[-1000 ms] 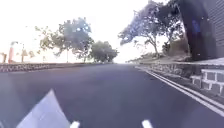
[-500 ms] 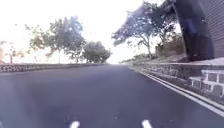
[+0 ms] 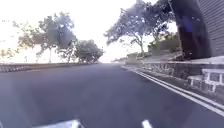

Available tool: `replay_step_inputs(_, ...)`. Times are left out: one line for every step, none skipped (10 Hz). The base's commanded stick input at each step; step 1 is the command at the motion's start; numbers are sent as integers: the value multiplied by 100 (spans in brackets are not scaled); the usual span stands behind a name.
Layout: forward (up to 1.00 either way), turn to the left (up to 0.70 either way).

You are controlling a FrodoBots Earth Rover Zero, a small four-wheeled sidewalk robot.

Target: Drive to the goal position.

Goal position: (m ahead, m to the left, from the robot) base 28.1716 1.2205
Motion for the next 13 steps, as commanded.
replay_step_inputs(70, 0)
replay_step_inputs(70, 0)
replay_step_inputs(70, 0)
replay_step_inputs(70, 0)
replay_step_inputs(70, 0)
replay_step_inputs(70, 0)
replay_step_inputs(70, 0)
replay_step_inputs(70, 0)
replay_step_inputs(70, 0)
replay_step_inputs(70, 0)
replay_step_inputs(70, 0)
replay_step_inputs(70, 0)
replay_step_inputs(70, 0)
